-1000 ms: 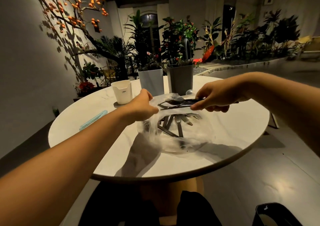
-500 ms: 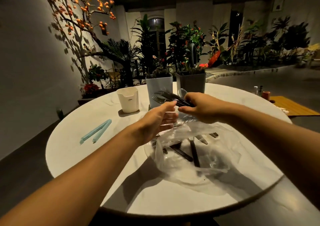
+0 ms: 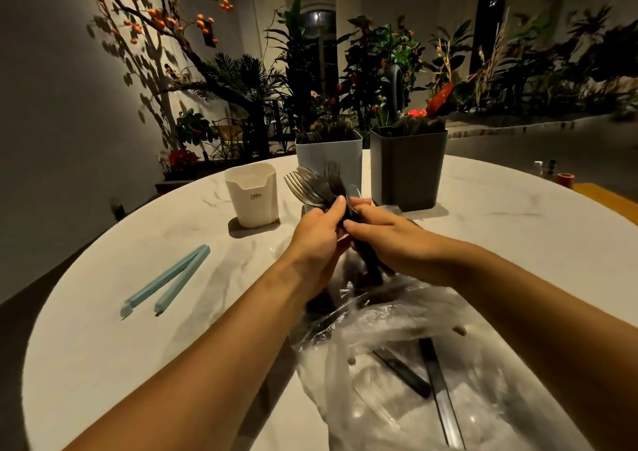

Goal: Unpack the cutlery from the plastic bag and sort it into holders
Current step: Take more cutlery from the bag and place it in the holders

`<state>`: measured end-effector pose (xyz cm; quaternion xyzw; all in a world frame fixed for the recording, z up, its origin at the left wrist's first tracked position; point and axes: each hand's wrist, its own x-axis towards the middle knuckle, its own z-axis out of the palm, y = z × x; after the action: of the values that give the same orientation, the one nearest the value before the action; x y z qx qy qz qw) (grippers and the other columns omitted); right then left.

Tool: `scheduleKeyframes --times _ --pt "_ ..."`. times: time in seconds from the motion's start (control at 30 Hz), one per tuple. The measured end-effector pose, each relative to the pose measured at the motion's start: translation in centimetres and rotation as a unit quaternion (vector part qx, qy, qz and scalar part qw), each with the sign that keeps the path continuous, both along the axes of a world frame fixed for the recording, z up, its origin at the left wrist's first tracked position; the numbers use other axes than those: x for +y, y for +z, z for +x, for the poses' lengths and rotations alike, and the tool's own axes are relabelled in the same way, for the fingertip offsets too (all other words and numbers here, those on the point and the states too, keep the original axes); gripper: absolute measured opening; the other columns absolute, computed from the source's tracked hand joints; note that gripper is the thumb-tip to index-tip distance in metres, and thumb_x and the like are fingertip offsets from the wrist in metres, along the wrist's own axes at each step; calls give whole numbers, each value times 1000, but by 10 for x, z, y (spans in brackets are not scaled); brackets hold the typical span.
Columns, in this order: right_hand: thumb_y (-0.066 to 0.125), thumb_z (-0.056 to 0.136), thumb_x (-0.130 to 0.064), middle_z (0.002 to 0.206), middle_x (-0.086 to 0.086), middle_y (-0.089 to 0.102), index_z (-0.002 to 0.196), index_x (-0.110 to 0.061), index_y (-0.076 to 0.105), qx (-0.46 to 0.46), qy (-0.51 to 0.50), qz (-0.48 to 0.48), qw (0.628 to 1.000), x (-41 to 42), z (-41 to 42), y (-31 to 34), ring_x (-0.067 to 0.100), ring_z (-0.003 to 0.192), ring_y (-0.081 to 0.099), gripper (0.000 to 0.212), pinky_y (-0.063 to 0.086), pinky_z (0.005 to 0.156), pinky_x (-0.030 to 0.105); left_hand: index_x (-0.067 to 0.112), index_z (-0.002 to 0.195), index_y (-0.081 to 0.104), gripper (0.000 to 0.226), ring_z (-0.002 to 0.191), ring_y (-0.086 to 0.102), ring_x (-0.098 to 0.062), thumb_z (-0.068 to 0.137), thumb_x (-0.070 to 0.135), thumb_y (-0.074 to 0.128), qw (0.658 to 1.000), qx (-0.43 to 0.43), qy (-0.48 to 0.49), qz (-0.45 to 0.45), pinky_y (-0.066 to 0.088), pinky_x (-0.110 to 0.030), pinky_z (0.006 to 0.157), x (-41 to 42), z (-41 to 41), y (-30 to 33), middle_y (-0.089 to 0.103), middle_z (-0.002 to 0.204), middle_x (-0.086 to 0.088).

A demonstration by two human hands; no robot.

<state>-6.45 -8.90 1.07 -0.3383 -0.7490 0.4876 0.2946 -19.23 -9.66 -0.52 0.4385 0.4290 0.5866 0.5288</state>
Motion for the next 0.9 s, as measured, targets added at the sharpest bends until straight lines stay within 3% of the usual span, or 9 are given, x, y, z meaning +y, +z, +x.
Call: scheduleKeyframes --times 0.07,0.17,0.23,0.37,0.43,0.53,0.6,0.7,0.9 --pt "37 106 -20 133 5 56 133 -23 51 44 -32 -36 998 4 1 -10 17 122 54 30 40 110 33 8 114 71 38 104 69 -13 109 26 38 1000 15 -12 -4 55 -25 83 1 0 -5 74 112 -6" --pt "37 107 -21 113 8 68 116 -19 62 82 -53 -76 992 7 5 -23 17 96 68 27 57 86 29 12 116 72 38 105 68 -17 108 29 39 999 18 -31 -19 55 -27 79 -2 -2 -10 75 114 -5" --pt "40 105 -23 110 0 71 118 -26 63 81 -51 -71 993 8 10 -25 11 96 71 26 58 82 25 10 115 71 37 106 70 -18 108 26 39 999 -3 -44 -15 57 -26 78 -6 -4 -11 74 114 -7" --pt "43 104 -22 117 -17 66 127 -38 56 33 -74 55 995 9 17 -26 0 110 62 32 50 98 20 3 115 68 33 103 72 -21 107 22 43 998 -41 -39 -2 59 -28 78 -9 -6 -11 73 113 -17" --pt "43 104 -24 105 -21 65 118 -43 58 -8 -119 139 983 7 18 -24 -7 97 61 28 54 84 17 -1 120 63 34 106 71 -25 107 22 43 999 -38 -31 -1 57 -38 92 -7 -7 -10 72 114 -19" --pt "42 105 -26 81 -8 60 99 -26 62 -4 -206 198 958 8 19 -21 4 72 56 22 42 64 18 0 115 65 36 104 72 -24 108 22 38 999 -21 -42 4 55 -41 97 -9 -8 -8 74 110 -13" --pt "46 103 -29 80 -1 60 97 -19 61 40 -237 185 953 10 17 -18 11 75 57 19 46 65 24 3 111 66 34 91 72 -21 108 23 38 998 -25 -50 -7 57 -38 91 -9 -7 -7 75 97 -7" --pt "59 96 -34 88 7 70 98 -17 67 112 -216 105 964 12 11 -16 20 85 69 19 60 70 33 3 120 64 36 76 66 -16 107 29 43 996 -15 -84 -33 50 -42 95 -13 -1 -7 68 84 -3" --pt "69 89 -27 86 12 72 97 -8 72 182 -202 -40 961 11 8 -17 18 64 64 21 54 52 27 6 126 61 39 71 59 -15 107 32 39 988 -51 -126 -72 55 -33 75 -17 4 -10 64 81 -5"
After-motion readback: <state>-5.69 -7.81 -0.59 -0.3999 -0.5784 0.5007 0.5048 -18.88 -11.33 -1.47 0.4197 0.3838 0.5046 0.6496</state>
